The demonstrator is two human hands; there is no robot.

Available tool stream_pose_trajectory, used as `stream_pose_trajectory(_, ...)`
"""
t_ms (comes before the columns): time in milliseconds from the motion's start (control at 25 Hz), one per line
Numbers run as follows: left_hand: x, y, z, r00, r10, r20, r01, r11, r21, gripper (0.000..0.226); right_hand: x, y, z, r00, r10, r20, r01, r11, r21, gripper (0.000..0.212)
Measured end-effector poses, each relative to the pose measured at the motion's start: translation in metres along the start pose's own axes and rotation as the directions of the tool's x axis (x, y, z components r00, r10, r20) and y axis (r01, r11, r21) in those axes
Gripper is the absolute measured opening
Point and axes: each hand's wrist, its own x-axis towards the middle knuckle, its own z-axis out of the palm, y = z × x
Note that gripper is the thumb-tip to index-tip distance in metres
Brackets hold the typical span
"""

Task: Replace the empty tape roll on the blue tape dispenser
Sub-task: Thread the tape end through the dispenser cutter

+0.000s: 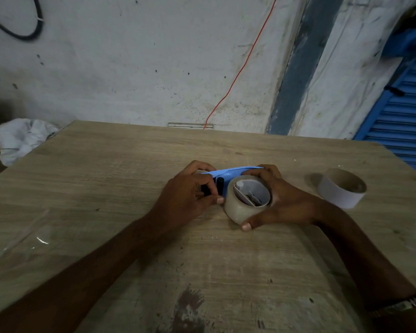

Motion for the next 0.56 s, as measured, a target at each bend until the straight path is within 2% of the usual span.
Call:
stream_pose_trajectory(80,0.0,0.001,-0.001,1.0,-0.012,0.005,0.012,1.0,-0.01,0.016,0.002,-0.001,0.001,0.999,0.014,-0.041,-0.015,1.0,-0.026,0.131)
stream_pose_trajectory(200,0.001,0.001,-0.003,0.999,-0.02,0.03,0.02,0.999,-0.025,0.017,0.003,0.002,0.001,0.996,0.012,-0.086,-0.014,1.0,-0.022,0.113)
stream_pose_trajectory(280,0.0,0.003,-0.003,0.999,-0.038,0.037,0.038,0.999,-0.021,0.018,0.004,0.003,0.0,0.995,0.011,-0.094,-0.012,1.0,-0.014,0.108)
stream_pose_trajectory(560,-0.003,0.011,0.002,0.996,-0.08,-0.031,0.083,0.992,0.095,0.02,0.003,0.0,0.004,0.994,-0.023,-0.107,0.022,1.0,-0.011,0.089)
